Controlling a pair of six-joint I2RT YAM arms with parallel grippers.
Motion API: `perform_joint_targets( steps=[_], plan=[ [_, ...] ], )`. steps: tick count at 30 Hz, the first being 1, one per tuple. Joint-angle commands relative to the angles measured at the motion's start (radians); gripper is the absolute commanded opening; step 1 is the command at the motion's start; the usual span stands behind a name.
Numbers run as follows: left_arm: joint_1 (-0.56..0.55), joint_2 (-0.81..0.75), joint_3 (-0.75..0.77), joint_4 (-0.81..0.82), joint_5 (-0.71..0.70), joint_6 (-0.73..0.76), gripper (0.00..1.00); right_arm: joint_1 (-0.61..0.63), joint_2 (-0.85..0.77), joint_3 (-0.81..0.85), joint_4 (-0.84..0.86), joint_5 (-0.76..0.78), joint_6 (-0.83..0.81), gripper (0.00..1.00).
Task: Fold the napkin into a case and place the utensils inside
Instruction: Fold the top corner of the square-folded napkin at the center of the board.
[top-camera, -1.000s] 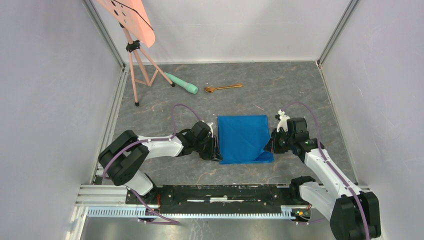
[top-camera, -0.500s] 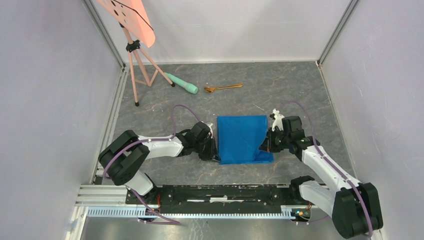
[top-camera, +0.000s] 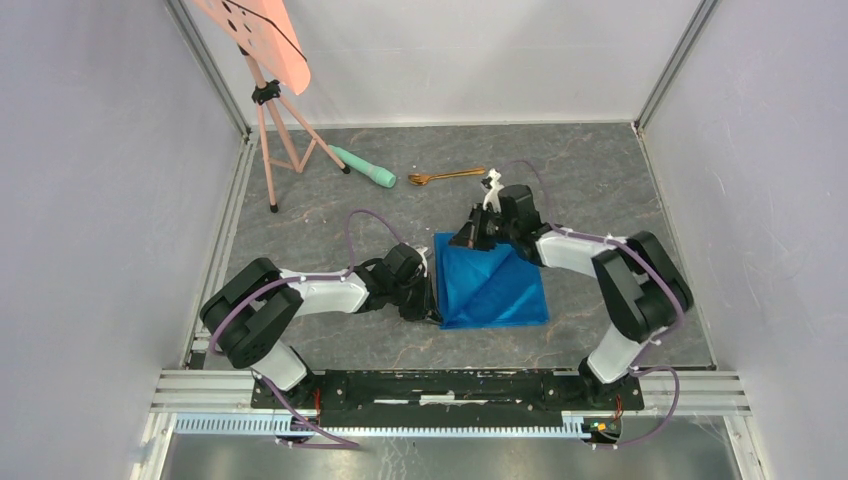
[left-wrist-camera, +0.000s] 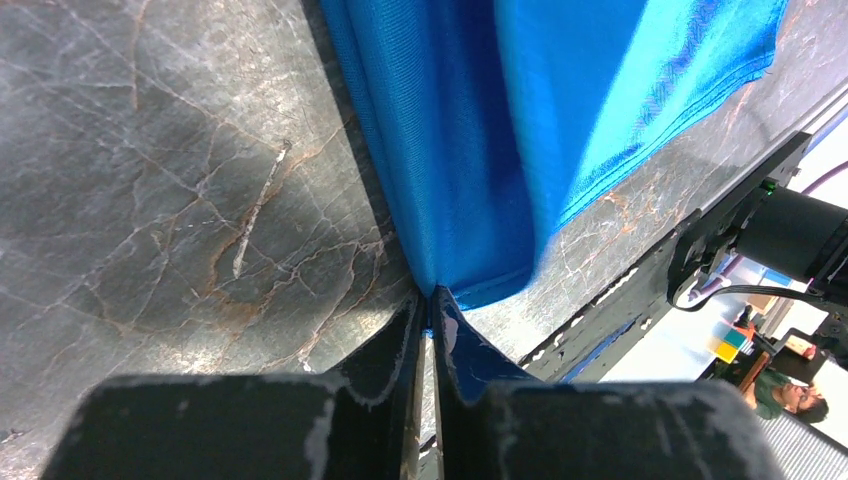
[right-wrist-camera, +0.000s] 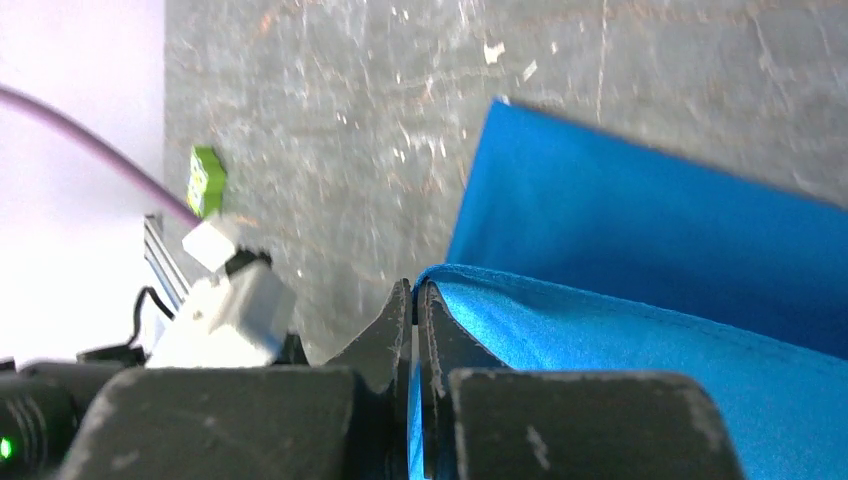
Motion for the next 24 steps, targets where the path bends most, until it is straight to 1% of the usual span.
perform_joint_targets(
  steps=[1, 13, 24],
  plan=[
    [-0.015, 0.051, -0.045, -0.098, -0.103, 0.008, 0.13, 0.009, 0.112, 0.095, 0.179, -0.039, 0.085, 0.00],
    [-0.019, 0.049, -0.049, -0.089, -0.106, 0.011, 0.10, 0.009, 0.196, 0.116, 0.188, -0.007, 0.067, 0.01],
    [-0.023, 0.046, -0.053, -0.081, -0.105, 0.012, 0.09, 0.009, 0.271, 0.191, 0.148, 0.022, 0.033, 0.00]
  ],
)
